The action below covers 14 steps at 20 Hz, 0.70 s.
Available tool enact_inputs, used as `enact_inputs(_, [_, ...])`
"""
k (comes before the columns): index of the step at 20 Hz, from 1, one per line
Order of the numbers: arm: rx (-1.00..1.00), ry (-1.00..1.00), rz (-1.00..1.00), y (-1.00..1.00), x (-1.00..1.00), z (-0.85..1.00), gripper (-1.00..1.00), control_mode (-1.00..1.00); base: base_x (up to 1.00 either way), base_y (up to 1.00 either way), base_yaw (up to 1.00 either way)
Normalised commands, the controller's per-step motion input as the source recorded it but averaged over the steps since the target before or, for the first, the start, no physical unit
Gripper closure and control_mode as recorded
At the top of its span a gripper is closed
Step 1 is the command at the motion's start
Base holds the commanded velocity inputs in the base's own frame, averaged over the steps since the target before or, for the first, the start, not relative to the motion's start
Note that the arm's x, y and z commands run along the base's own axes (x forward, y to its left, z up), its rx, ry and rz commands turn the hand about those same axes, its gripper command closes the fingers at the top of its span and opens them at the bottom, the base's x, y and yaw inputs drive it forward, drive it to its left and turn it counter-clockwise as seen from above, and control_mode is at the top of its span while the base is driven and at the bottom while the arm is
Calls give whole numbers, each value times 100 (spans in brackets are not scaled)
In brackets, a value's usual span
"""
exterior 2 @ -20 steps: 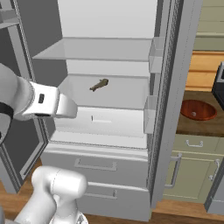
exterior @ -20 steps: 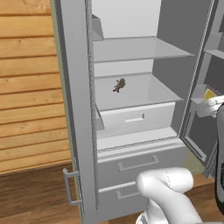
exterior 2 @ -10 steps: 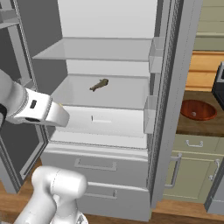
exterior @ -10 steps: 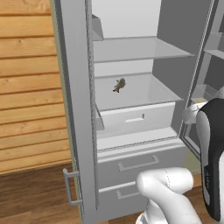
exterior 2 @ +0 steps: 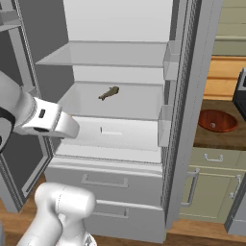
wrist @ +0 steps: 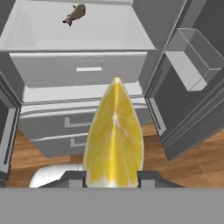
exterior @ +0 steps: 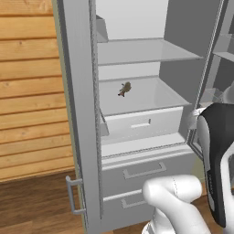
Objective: Grab a lemon wedge from the fridge and one ice cube from the ice bowl, and put them in the glass of lemonade.
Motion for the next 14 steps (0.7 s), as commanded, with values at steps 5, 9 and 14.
enact_inputs(5, [0, 0, 0, 0, 4, -5, 100, -100, 0, 0, 0])
enact_inputs(9, [0, 0, 0, -1, 0, -6, 100, 100, -25, -17, -2])
enact_inputs(14, [0, 0, 0, 0, 0, 0, 100, 100, -91, -86, -13])
